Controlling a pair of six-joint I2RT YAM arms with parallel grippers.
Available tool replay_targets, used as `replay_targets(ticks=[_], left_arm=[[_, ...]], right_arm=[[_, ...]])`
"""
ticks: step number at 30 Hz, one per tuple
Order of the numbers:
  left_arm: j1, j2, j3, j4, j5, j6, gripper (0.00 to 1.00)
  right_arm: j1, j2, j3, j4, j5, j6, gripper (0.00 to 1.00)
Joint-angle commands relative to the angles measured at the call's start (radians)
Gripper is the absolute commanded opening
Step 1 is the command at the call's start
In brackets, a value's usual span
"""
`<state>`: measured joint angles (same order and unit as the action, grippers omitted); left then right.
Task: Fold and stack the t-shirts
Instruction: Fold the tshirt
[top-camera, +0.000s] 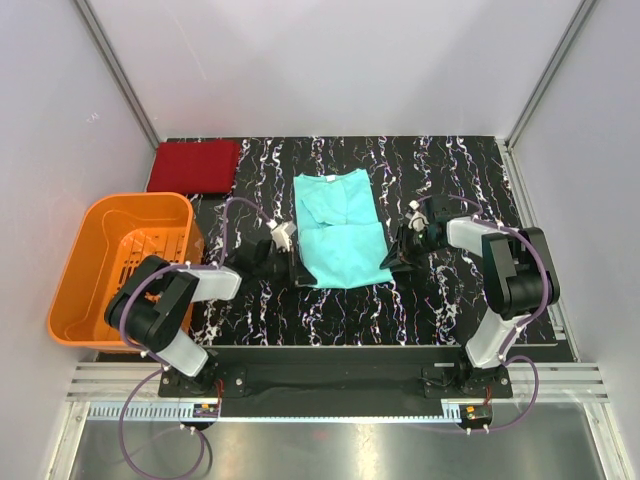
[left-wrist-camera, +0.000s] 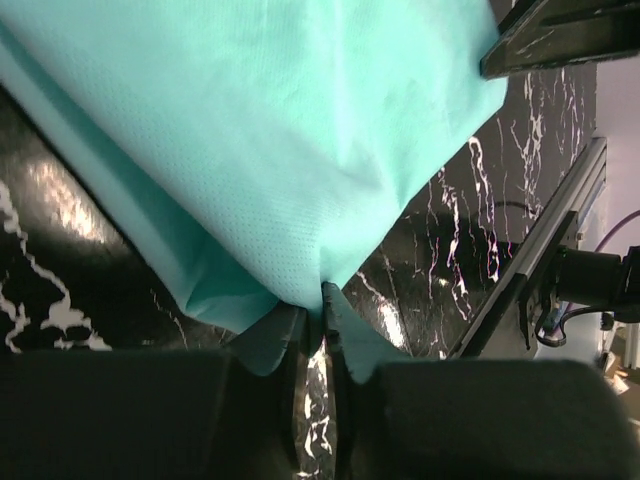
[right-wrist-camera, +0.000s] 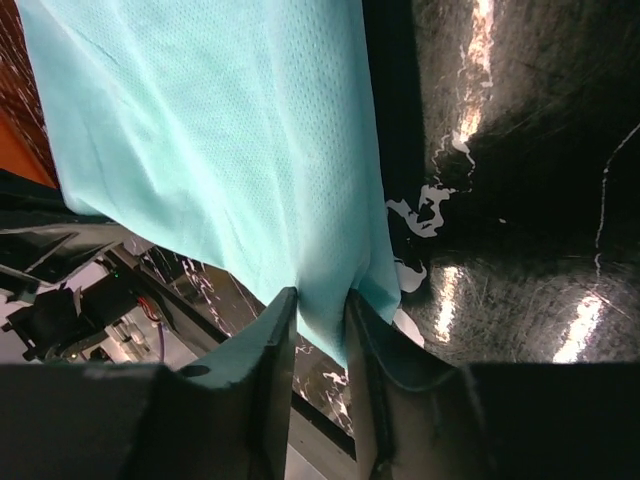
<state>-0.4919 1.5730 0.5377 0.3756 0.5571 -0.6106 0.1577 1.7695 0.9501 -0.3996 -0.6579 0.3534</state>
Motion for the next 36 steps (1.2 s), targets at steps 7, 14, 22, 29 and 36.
replay_targets(ticks=[7,14,22,29,36], left_arm=[[-0.004,-0.05,-0.11,-0.004,-0.02,-0.123,0.07],[-0.005,-0.008,-0.119,-0.016,0.0,-0.175,0.16],[-0.01,-0.292,-0.096,-0.286,-0.112,-0.15,0.57],[0.081,-0.302,0.143,-0.506,-0.226,-0.013,0.66],[0.161,-0.017,0.323,-0.414,-0.16,0.075,0.54]], right_arm=[[0.0,0.042,-0.017,0.027,-0.029,0.021,0.05],[0.013,0.027,-0.054,0.019,-0.017,0.033,0.05],[0.013,-0.084,0.016,-0.067,0.119,0.01,0.61],[0.013,0.095,0.292,-0.108,0.247,-0.047,0.64],[0.011,0.22,0.404,-0.062,0.185,-0.088,0.51]])
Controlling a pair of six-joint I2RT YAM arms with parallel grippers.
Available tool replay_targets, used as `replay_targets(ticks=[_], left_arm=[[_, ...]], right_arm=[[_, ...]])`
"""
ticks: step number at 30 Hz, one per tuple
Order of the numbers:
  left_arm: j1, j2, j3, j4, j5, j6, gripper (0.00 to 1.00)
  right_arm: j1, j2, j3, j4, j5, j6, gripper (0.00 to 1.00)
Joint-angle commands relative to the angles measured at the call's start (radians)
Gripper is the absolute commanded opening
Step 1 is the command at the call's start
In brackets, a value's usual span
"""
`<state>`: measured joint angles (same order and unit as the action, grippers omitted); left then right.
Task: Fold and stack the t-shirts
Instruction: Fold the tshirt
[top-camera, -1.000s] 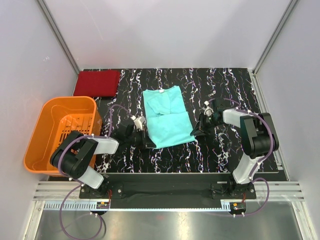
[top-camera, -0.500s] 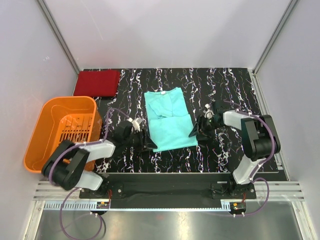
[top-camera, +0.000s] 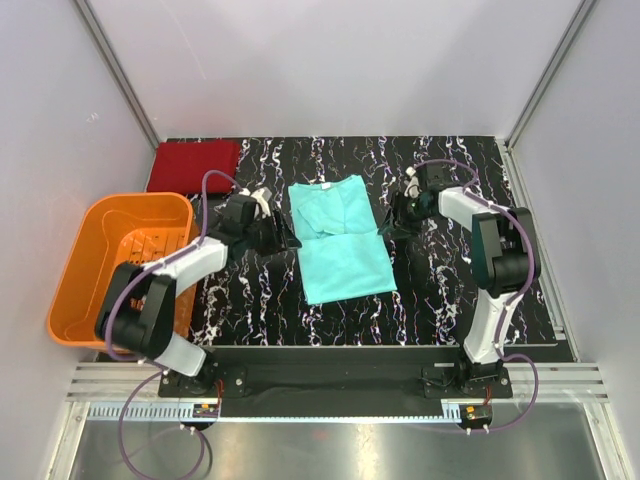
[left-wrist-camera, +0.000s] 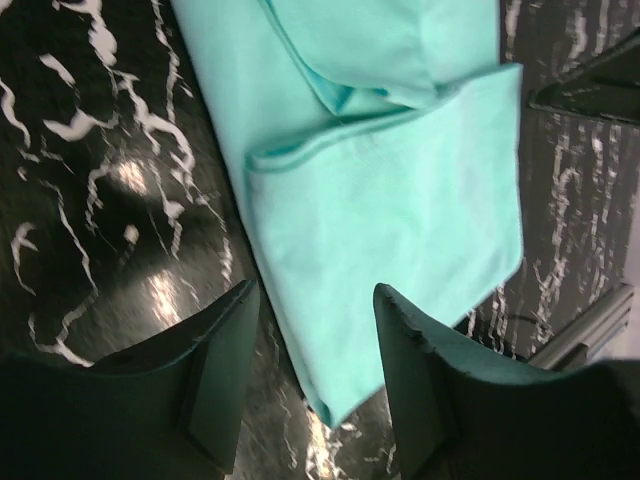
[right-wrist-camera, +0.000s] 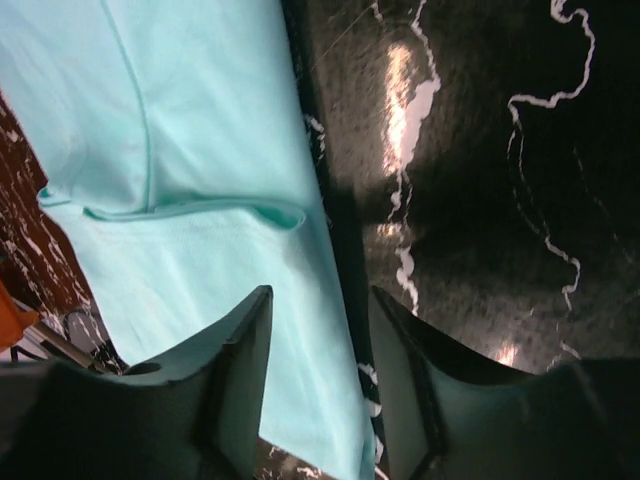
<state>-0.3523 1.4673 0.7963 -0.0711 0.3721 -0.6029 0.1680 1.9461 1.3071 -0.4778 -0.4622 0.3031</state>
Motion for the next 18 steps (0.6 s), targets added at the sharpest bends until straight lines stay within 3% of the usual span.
replay_targets(ticks=[1,6,15,18], left_arm=[[0.027,0.111,0.082,0.057,0.045,0.063,0.53],[0.03,0.231,0.142,0.136,0.083,0.058,0.51],[0.03,0.326,0.178,0.18,0.11,0.034,0.49],[0.03,0.329,0.173,0.189,0.111,0.028,0.43]], right_arm=[[0.002,0.05,0.052,0.021,-0.022,-0.039,0.49],[0.002,0.073,0.049,0.054,-0.07,-0.039,0.41],[0.002,0.114,0.07,0.07,-0.108,-0.027,0.41],[0.002,0.111,0.073,0.071,-0.107,-0.024,0.41]])
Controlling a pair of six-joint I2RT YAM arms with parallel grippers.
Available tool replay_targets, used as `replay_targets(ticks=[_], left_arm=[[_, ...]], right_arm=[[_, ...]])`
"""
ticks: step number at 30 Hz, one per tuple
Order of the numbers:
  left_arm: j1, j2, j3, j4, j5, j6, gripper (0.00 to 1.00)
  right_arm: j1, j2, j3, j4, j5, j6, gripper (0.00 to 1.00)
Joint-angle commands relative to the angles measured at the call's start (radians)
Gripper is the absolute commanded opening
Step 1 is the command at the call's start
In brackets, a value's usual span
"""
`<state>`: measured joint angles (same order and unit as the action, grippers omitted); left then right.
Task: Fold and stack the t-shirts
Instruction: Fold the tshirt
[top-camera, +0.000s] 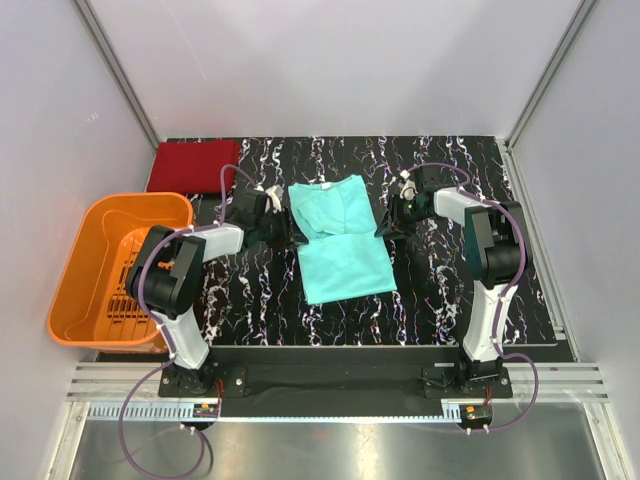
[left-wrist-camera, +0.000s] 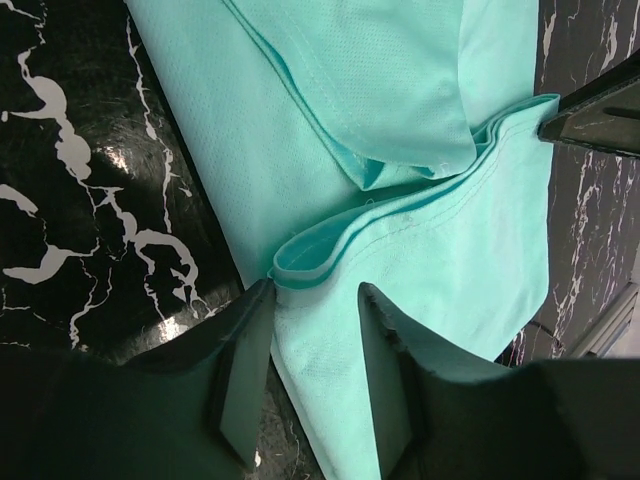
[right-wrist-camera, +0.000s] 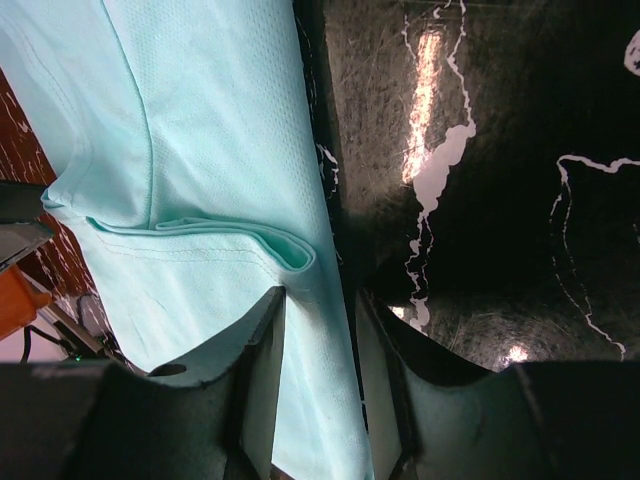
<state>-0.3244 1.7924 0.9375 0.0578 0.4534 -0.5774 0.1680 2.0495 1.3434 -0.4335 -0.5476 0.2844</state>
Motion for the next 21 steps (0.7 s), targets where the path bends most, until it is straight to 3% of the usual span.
replay_targets(ticks=[1,9,19,21], left_arm=[[0.002,0.008,0.034,0.062,0.03,0.002,0.42],[0.002,0.032,0.044,0.065,0.034,-0.006,0.28],[0.002,-0.027,0.044,0.048,0.024,-0.013,0.0],[0.002,-0.042,0.041,0.036,0.019,-0.012,0.0]], right_arm=[[0.002,0.008,0.039,0.026,-0.02,-0.005,0.41],[0.002,0.001,0.057,0.018,-0.02,0.002,0.41],[0.004,0.001,0.065,0.016,-0.04,0.006,0.13],[0.002,-0.006,0.065,0.007,-0.041,0.004,0.09]])
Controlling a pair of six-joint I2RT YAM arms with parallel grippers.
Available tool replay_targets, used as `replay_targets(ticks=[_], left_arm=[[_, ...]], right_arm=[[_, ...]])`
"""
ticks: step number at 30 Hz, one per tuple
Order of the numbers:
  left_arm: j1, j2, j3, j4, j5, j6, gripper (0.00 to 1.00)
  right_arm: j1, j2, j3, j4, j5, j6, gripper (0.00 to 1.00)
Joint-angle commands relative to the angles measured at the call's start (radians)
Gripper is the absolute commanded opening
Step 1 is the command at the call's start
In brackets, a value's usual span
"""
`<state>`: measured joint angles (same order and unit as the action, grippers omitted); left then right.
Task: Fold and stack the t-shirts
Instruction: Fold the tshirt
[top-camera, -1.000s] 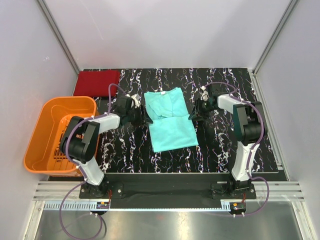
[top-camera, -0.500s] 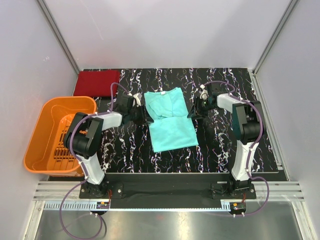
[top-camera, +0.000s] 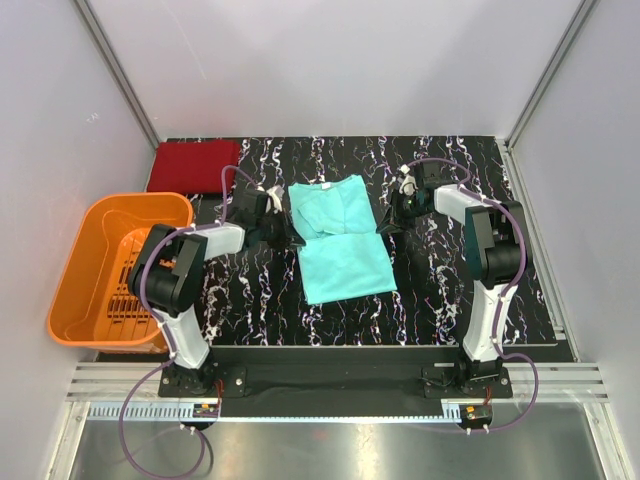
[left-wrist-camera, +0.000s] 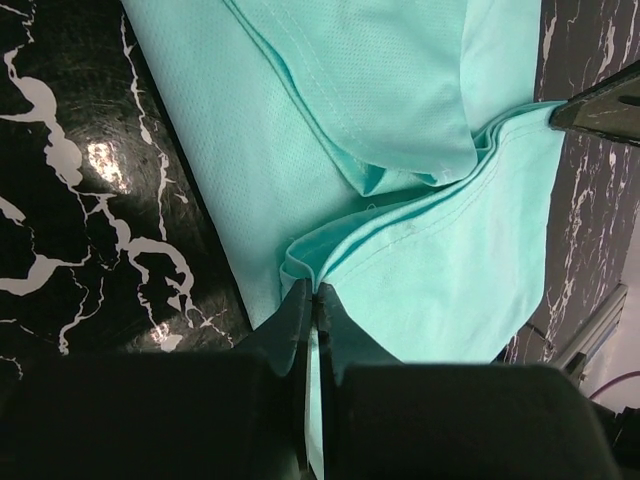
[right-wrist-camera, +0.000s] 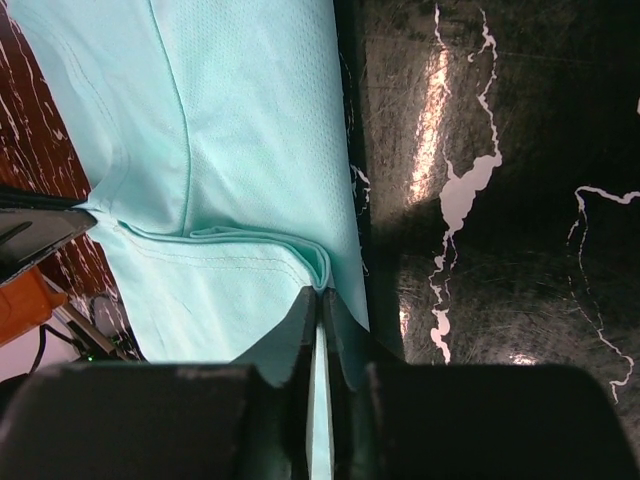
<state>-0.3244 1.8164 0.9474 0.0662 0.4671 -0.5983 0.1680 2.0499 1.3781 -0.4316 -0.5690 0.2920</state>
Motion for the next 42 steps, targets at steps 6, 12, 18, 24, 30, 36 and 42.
replay_targets(ticks=[6,12,18,24,30,36,42], left_arm=[[0.002,-0.146,0.001,0.015,-0.019,0.002,0.0],[0.002,-0.163,0.007,0.009,-0.025,0.0,0.0],[0.008,-0.1,0.045,-0.011,-0.044,0.011,0.0],[0.019,-0.011,0.097,-0.017,-0.051,0.012,0.0],[0.019,0.046,0.149,-0.057,-0.097,0.0,0.0],[0.009,0.012,0.195,-0.173,-0.212,0.032,0.23],[-0.064,-0.222,0.136,-0.25,-0.277,0.094,0.48]], right_arm=[[0.002,-0.068,0.013,-0.004,-0.026,-0.002,0.01],[0.002,-0.096,-0.002,-0.009,-0.006,-0.001,0.0],[0.004,-0.071,0.032,0.001,-0.02,0.021,0.0],[0.002,-0.007,0.075,-0.003,-0.006,0.013,0.0],[0.002,0.067,0.096,0.028,-0.009,0.012,0.0],[0.002,0.061,0.148,-0.039,0.101,0.006,0.31],[0.043,-0.094,0.162,-0.229,0.31,-0.016,0.54]])
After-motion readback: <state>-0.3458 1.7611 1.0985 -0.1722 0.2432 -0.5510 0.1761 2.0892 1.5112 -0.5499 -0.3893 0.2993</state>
